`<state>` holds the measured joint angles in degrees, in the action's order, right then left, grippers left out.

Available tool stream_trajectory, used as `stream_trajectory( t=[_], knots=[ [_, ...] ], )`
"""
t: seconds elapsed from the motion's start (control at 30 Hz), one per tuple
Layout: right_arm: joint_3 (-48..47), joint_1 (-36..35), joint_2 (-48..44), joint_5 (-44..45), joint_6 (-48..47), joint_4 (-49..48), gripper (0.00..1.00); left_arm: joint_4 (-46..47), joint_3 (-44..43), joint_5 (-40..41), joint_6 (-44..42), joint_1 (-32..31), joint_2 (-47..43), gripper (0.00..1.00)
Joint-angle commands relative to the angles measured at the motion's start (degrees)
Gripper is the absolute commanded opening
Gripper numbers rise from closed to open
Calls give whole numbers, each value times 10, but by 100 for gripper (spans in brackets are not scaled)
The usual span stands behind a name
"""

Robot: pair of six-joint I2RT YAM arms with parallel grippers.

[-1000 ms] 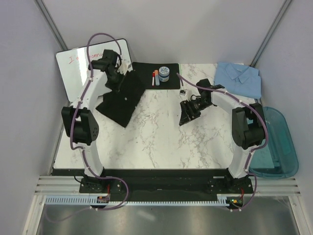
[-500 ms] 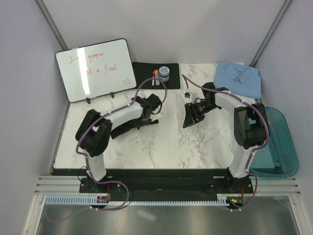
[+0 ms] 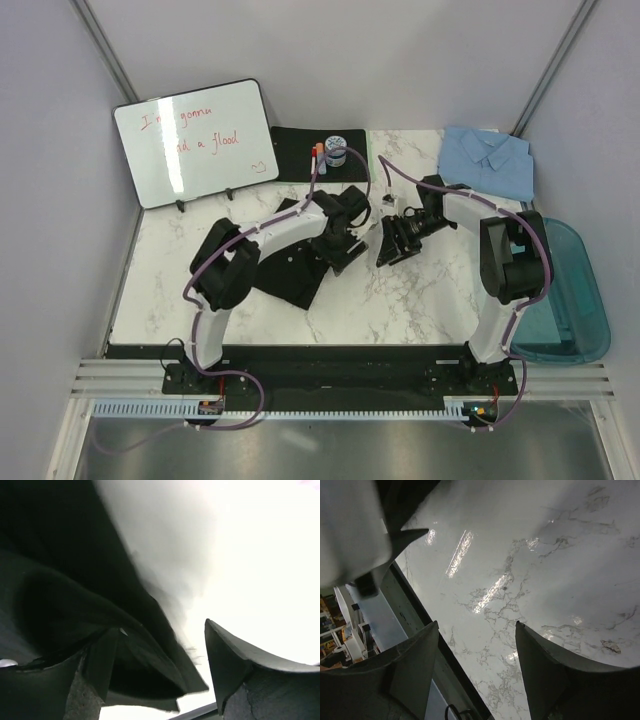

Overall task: Fold and stack the long sleeve shirts
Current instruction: Fold the shirt

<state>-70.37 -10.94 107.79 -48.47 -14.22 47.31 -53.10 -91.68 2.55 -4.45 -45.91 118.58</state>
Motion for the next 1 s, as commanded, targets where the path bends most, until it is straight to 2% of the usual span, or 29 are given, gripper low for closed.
stream_trajectory(
  t=[0.0,0.1,0.17,0.2,0.27,0.4,0.57,0.67,0.73,0.83,0.87,0.97],
  knots=[
    [-10,14,-11,-25,18,-10,71,18,-62,-136,34,-1,-77,77],
    [4,14,-9,-43,59,-41,70,42,-29,-146,26,11,-163,74],
    [9,9,0,-46,99,-84,68,57,23,-170,23,51,-213,68],
    [8,2,5,-45,110,-98,67,60,41,-169,18,64,-223,62],
    [-1,-8,20,-46,140,-143,65,74,96,-156,-12,96,-244,58],
    [-13,-40,44,-50,249,-235,63,112,170,-153,-81,128,-249,48],
    [-21,-54,83,-48,299,-285,60,163,242,-152,-146,130,-225,38],
    [-21,-52,94,-41,302,-287,57,168,265,-170,-136,116,-188,33],
    [-18,-47,91,-39,297,-285,57,170,278,-192,-89,101,-161,29],
    [-20,-31,82,-39,290,-275,57,171,270,-246,-18,42,-139,29],
    [-27,-23,81,-36,271,-268,57,172,264,-298,-7,26,-141,31],
    [-69,-18,70,-16,192,-205,54,184,247,-366,27,37,-189,43]
  ],
)
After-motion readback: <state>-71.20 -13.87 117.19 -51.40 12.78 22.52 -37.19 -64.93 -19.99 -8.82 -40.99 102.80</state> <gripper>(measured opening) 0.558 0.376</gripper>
